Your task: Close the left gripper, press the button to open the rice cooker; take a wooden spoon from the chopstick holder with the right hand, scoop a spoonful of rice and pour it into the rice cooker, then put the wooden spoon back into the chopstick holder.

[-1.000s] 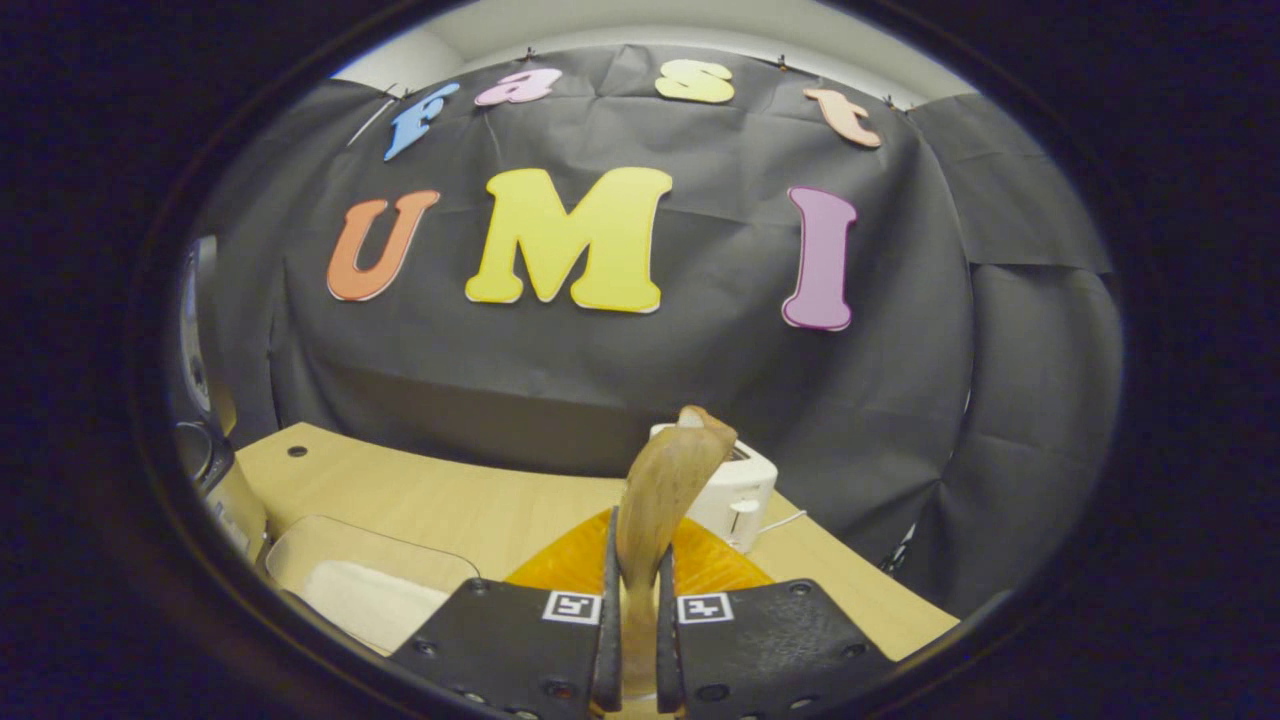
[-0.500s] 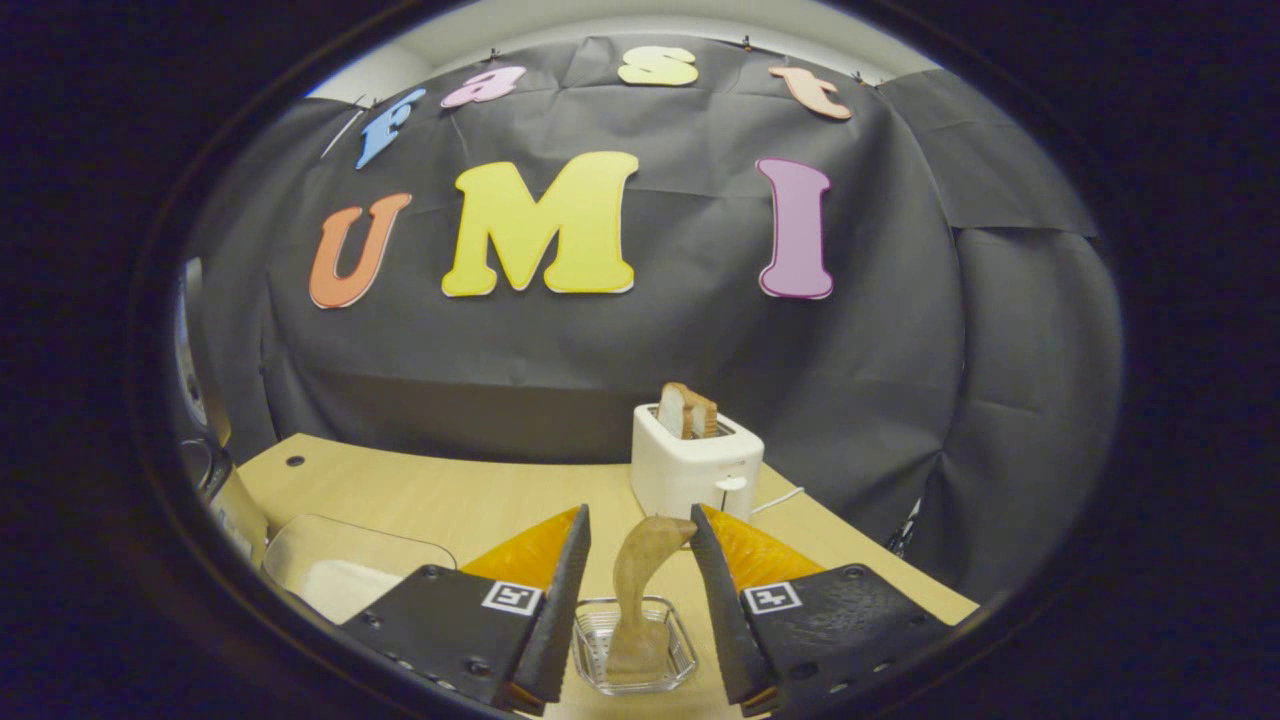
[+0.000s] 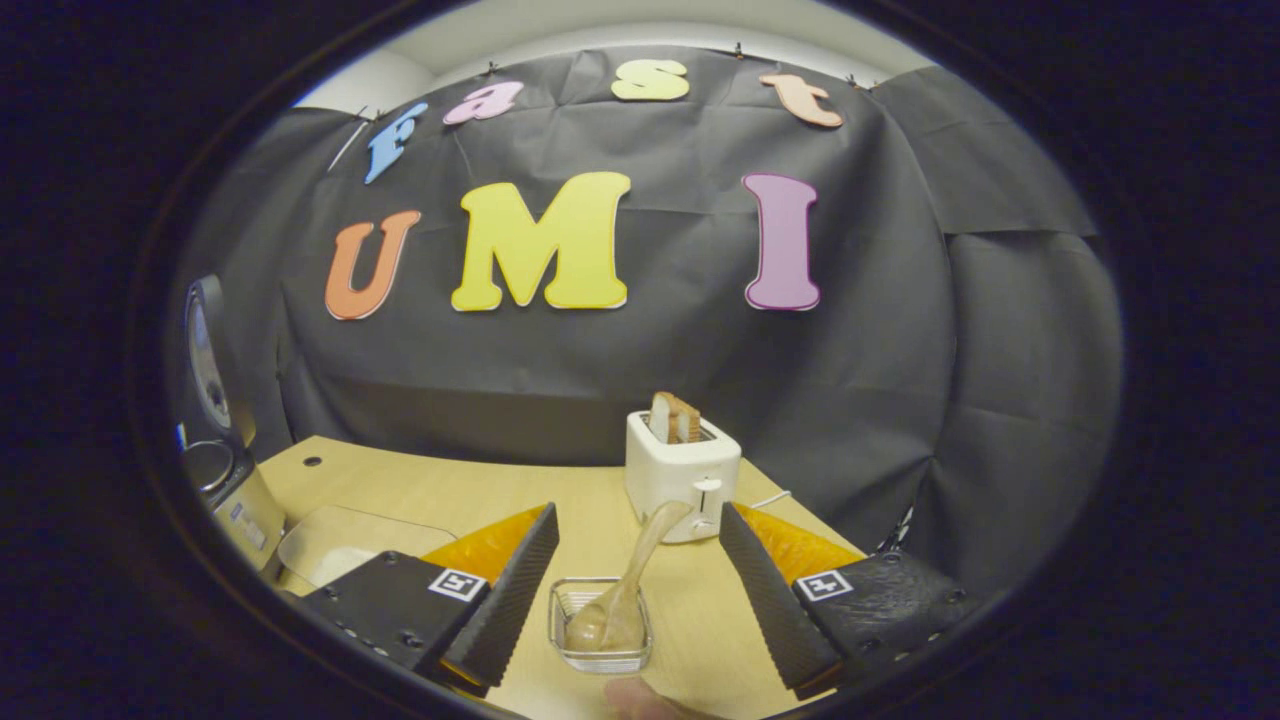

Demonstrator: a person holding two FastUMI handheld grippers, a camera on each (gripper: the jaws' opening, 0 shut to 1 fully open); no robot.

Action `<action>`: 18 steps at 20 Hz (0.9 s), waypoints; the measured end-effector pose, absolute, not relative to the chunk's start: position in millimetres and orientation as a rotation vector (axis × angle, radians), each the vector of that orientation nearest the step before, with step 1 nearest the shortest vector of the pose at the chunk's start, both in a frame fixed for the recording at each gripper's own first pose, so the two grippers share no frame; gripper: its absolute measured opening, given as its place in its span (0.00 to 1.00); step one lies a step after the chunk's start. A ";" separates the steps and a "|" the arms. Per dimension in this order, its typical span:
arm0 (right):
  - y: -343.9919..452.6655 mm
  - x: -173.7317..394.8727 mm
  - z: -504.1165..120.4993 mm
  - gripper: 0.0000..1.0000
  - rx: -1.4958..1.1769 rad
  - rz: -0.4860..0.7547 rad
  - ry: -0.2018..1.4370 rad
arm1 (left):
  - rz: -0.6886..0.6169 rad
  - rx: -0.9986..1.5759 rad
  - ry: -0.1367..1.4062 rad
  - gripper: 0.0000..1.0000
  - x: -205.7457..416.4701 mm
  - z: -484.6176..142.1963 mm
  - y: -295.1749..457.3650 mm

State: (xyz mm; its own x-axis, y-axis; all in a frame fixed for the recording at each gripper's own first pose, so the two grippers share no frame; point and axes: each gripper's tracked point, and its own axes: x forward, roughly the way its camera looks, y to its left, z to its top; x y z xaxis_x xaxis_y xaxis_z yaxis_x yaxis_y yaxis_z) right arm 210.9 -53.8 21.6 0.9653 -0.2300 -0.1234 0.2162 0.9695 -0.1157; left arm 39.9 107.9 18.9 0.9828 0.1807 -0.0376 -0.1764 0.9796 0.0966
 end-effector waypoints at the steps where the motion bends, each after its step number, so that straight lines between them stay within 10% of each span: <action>1: -52.5 203.7 22.3 0.96 -0.111 -0.216 0.136 | 0.192 0.105 0.027 0.97 43.2 28.9 108.2; 18: -62.0 77.3 -3.8 0.95 -0.048 -0.146 0.087 | 0.150 0.046 -0.039 0.99 106.1 172.2 133.4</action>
State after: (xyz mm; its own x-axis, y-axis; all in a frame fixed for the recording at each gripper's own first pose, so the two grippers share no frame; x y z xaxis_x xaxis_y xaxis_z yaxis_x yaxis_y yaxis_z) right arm 77.3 -62.0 -3.8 0.9856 -0.1471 -0.0830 0.1430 0.9883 -0.0539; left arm 106.1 133.4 172.2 0.9881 0.1481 0.0423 -0.1499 0.9878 0.0433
